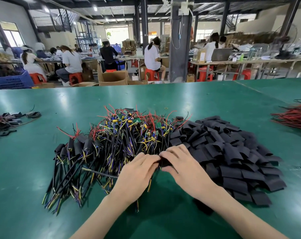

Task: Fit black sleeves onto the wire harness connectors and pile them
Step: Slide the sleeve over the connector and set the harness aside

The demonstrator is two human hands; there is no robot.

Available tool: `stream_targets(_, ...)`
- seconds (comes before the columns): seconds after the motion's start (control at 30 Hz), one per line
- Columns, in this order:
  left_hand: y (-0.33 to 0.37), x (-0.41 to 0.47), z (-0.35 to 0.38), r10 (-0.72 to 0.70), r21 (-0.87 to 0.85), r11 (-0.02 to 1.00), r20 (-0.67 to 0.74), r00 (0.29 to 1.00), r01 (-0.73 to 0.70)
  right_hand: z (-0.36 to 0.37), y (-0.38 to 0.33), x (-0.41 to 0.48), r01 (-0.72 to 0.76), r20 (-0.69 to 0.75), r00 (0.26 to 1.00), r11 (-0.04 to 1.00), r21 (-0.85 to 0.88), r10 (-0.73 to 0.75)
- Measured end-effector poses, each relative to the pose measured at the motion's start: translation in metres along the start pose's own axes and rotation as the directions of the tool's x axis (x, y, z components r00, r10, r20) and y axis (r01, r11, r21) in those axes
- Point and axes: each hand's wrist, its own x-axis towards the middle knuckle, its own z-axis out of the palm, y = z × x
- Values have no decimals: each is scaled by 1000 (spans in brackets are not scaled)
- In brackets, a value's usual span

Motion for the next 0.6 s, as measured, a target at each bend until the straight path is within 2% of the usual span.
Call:
stream_targets(0.07, 6, -2, 2, -135, -199, 971, 17, 991, 135, 2, -4, -1, -45, 49, 998, 994, 104, 40)
stream_targets(0.13, 7, -4, 1, -154, -293, 942, 53, 987, 163, 2, -6, -3, -105, 85, 992, 975, 198, 89)
stream_targets(0.27, -2, -6, -2, -132, -250, 952, 181, 975, 175, -5, -2, -4, -158, 74, 987, 961, 225, 145)
stream_targets(0.4, -15, -7, -3, -169, -128, 972, 211, 963, 199, -15, 7, -3, -202, 68, 979, 948, 245, 192)
stream_targets(0.6, -17, -4, -8, -270, -174, 934, 230, 935, 312, -17, 10, -3, -232, 50, 973, 942, 241, 227)
